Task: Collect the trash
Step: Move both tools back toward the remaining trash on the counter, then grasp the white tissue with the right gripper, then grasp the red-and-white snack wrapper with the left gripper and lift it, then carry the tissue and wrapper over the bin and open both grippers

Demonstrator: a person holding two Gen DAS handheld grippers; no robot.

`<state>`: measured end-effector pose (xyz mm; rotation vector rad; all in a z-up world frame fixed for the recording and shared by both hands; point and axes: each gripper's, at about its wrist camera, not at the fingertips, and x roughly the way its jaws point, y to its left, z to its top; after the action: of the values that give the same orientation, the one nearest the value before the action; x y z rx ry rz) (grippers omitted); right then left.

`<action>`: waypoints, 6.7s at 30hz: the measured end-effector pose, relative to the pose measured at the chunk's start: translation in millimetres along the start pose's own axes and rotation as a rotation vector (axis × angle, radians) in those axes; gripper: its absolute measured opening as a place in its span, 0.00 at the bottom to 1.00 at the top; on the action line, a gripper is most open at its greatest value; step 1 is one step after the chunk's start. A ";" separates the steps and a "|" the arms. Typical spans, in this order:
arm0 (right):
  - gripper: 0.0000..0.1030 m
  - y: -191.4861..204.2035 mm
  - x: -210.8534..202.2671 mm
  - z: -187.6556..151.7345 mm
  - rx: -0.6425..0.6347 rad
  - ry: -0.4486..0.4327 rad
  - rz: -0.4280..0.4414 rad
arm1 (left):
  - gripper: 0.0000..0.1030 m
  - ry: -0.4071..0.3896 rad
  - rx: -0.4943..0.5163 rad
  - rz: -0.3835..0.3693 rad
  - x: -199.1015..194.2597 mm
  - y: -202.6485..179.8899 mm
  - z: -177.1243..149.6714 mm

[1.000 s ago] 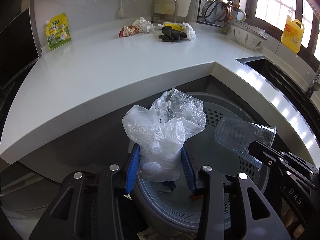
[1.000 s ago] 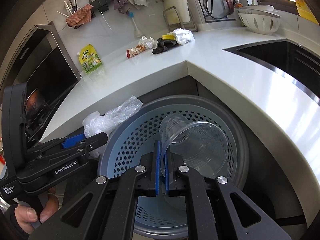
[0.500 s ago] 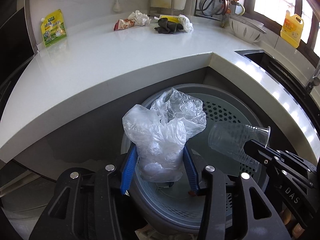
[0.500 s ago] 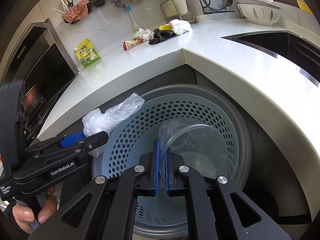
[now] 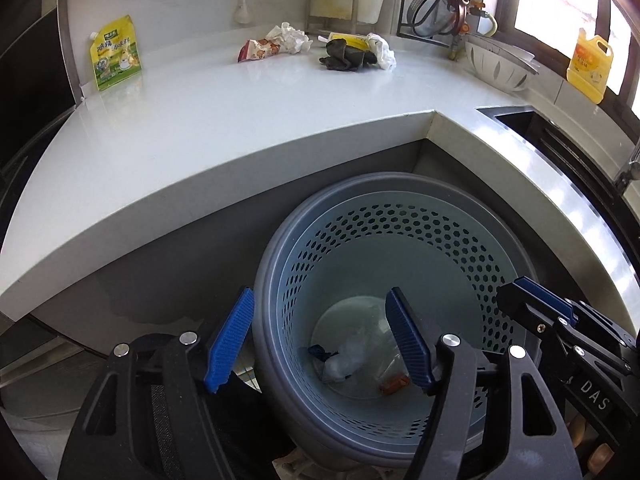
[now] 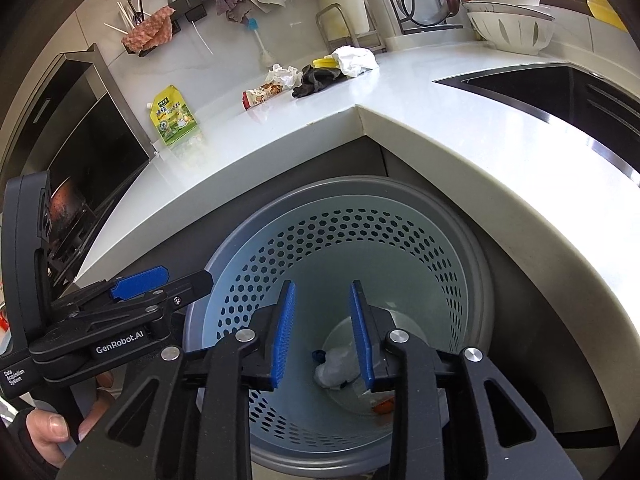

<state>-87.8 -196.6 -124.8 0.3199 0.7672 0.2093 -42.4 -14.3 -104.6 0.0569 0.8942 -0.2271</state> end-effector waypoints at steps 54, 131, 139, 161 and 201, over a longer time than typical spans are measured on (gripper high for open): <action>0.56 -27.9 141.3 287.0 -0.067 -0.071 -0.061 | 0.87 -0.236 -0.112 0.092 78.8 86.1 258.7; 0.07 -64.5 174.7 321.8 0.053 -0.090 -0.011 | 0.65 0.043 -0.059 0.098 216.2 109.7 341.5; 0.07 -64.2 174.5 321.3 0.042 -0.090 -0.020 | 0.37 -0.005 -0.091 0.070 204.1 114.2 336.8; 0.07 -47.2 110.0 272.5 0.013 -0.154 -0.028 | 0.35 -0.220 -0.041 0.150 82.6 100.7 255.3; 0.07 10.9 -56.8 15.4 0.005 -0.121 -0.032 | 0.35 -0.163 0.039 0.017 -54.1 -13.2 23.0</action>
<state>-117.6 -206.6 -73.9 0.3218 0.6533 0.1567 -60.3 -21.1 -47.5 0.0805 0.7270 -0.2302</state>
